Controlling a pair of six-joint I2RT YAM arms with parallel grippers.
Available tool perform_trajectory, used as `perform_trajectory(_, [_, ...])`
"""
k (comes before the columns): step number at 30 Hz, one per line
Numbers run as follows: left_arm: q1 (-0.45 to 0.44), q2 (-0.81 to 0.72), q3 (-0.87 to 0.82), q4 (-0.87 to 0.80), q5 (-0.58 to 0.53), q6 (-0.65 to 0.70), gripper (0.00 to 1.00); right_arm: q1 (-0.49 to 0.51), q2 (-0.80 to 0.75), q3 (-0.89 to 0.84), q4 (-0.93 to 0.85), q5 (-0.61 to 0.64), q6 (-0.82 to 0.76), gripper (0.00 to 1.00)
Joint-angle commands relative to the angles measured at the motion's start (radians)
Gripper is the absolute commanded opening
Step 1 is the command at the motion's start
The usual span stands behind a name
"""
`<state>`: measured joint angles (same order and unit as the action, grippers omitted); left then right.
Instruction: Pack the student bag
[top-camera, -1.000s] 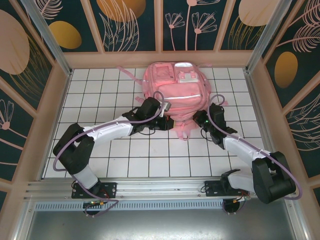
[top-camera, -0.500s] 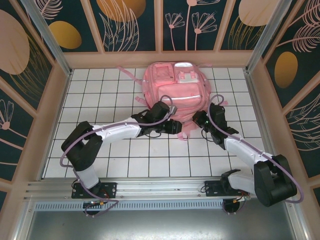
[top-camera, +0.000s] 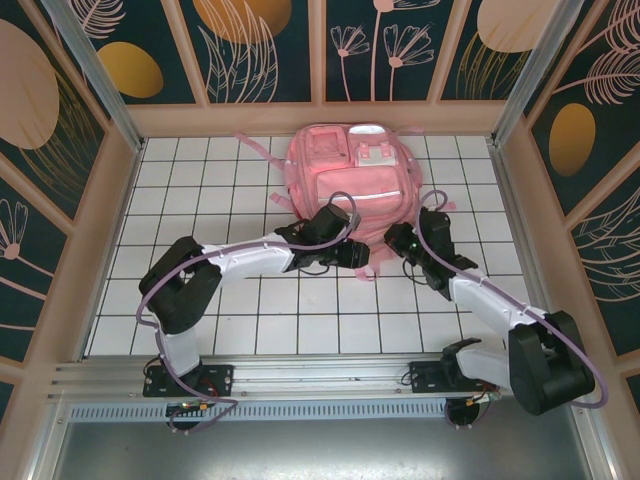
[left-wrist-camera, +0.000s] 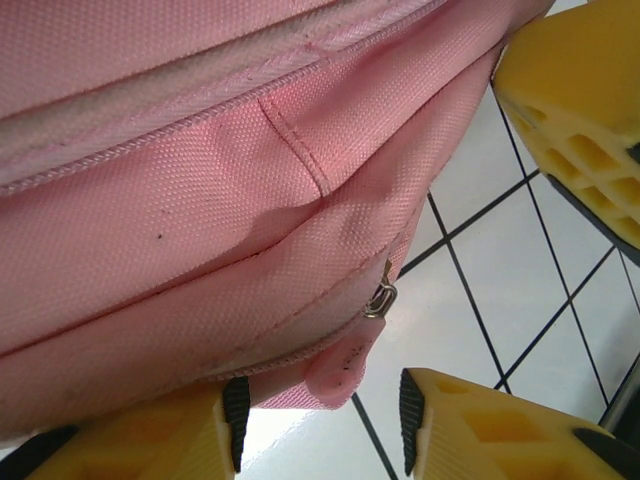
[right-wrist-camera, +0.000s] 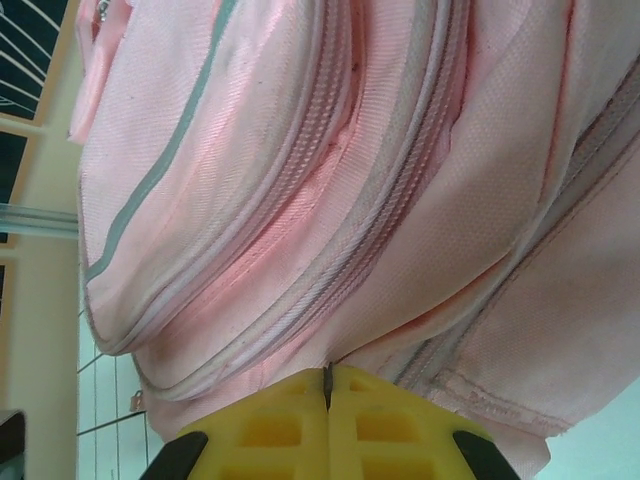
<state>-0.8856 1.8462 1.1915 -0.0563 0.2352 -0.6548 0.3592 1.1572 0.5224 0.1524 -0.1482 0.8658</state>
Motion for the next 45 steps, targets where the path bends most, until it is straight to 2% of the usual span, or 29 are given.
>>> perform_trajectory(1, [0.0, 0.013, 0.029, 0.02, 0.023, 0.027, 0.45, -0.014, -0.075, -0.022, -0.017, -0.022, -0.036, 0.0])
perform_trajectory(9, [-0.001, 0.034, 0.019, 0.076, 0.067, 0.024, 0.45, -0.057, -0.076, -0.094, 0.028, -0.184, -0.033, 0.0])
perform_trajectory(24, [-0.001, 0.075, 0.005, 0.153, 0.124, 0.01, 0.43, -0.09, 0.133, -0.167, 0.274, -0.381, 0.042, 0.0])
perform_trajectory(37, [0.0, 0.107, 0.013, 0.164, 0.098, 0.009, 0.38, -0.089, 0.294, -0.191, 0.489, -0.515, 0.159, 0.0])
perform_trajectory(45, [0.002, 0.119, 0.006, 0.182, 0.083, 0.003, 0.36, -0.09, 0.318, -0.212, 0.583, -0.601, 0.22, 0.0])
